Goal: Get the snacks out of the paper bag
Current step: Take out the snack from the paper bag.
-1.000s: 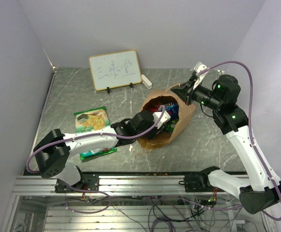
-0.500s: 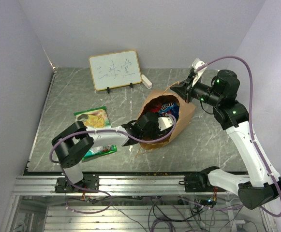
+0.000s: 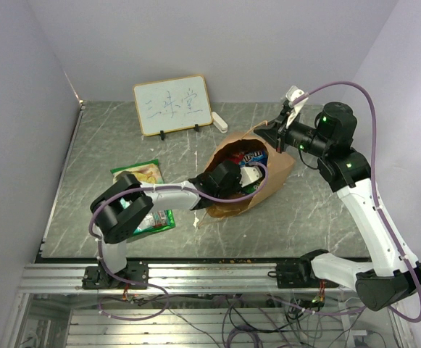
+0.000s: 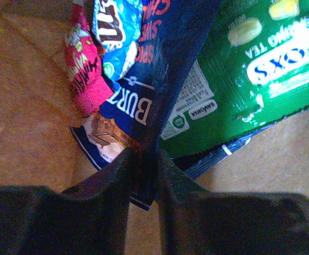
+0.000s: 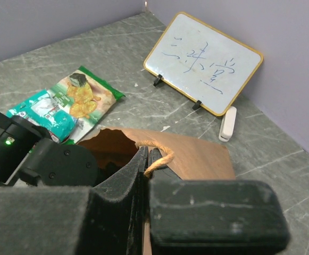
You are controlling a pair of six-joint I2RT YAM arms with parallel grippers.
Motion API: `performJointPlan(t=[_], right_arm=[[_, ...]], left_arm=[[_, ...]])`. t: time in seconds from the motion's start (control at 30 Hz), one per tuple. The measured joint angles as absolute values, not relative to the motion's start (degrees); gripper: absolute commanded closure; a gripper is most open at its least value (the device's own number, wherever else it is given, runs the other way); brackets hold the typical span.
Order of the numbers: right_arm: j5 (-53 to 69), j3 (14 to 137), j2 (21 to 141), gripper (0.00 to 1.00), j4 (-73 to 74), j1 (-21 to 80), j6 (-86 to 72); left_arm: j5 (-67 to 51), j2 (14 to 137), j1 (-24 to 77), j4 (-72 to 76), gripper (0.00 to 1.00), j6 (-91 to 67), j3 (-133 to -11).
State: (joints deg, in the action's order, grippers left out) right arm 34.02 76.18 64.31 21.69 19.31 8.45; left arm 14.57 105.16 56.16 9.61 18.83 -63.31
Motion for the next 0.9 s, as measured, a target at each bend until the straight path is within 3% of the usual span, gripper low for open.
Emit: performJointPlan(t=[0.4, 0.9], right_arm=[[33.3, 74.9, 62.8, 1.0, 20.4, 19.3, 8.4], [29.0, 71.3, 61.1, 1.0, 16.2, 19.3, 7.4]], left_arm=[[10.2, 99.2, 56.0, 3.5, 0.93, 14.1, -66.2], [-0.6, 79.3, 56.0, -9.5, 0.93, 1.7, -65.4]])
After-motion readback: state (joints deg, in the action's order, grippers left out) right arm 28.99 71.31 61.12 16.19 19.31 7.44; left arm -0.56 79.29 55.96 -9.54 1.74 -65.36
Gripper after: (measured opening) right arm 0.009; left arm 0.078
